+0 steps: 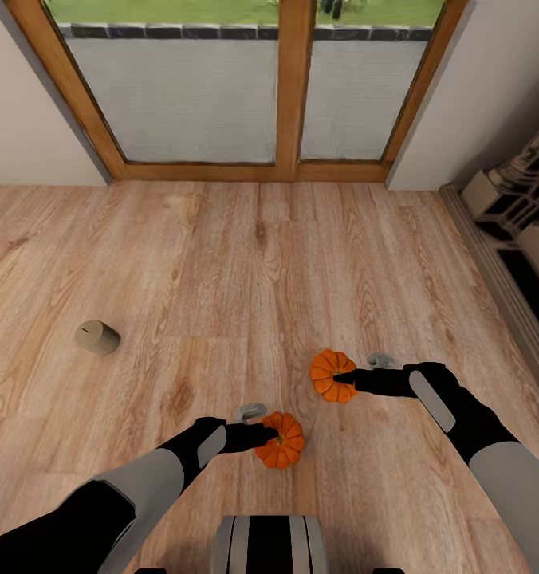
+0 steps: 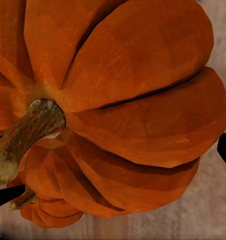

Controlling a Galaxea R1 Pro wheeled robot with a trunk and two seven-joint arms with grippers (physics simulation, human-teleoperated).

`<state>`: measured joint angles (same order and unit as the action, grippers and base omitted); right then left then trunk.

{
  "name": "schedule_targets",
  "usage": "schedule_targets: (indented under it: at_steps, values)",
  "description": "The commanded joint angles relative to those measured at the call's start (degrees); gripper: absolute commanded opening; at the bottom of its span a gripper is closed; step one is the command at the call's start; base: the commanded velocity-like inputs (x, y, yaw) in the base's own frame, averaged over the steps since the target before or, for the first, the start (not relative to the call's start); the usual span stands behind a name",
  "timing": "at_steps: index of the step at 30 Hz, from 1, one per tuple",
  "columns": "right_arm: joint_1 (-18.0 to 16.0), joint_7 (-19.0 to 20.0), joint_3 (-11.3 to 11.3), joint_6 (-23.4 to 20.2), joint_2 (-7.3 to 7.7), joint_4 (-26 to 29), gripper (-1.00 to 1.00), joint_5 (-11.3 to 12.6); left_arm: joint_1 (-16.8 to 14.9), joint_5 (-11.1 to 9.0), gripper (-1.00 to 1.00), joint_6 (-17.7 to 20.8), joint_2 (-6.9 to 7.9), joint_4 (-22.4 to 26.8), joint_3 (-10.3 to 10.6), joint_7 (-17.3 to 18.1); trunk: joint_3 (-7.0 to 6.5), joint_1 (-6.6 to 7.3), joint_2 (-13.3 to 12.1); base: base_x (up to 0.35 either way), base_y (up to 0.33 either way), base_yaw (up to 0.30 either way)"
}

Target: Place each of the two pumpkins and all three candles from the living room inside a cabinet in the living room (use any cabinet), then make sure every cabinet is closed, and position the cauldron so it is next to a table in the living room.

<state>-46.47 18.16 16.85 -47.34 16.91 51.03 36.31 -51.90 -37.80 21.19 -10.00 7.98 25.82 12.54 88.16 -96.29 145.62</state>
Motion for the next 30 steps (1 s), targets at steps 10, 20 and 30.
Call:
schedule_targets:
  at_steps: [10, 20, 30]
  values:
    - [0.0, 0.3, 0.1, 0.0, 0.05, -0.2, -1.0, -0.2, 0.0, 0.0, -1.0, 0.2, 0.0, 0.0, 0.2, -0.1, -2.19, 0.26, -0.1, 0.0, 0.0, 0.0]
    - [0.0, 0.3, 0.0, -0.1, 0.02, -0.3, -1.0, -0.2, 0.0, 0.0, -1.0, 0.2, 0.0, 0.0, 0.2, -0.1, -4.4, 0.52, -0.3, 0.0, 0.0, 0.0]
    - [0.0, 0.2, -0.2, 0.3, 0.04, -3.3, -1.0, -0.2, 0.0, -0.1, -1.0, 0.3, 0.0, -0.2, -0.2, -0.1, -6.74, 0.78, -0.4, 0.0, 0.0, -0.034]
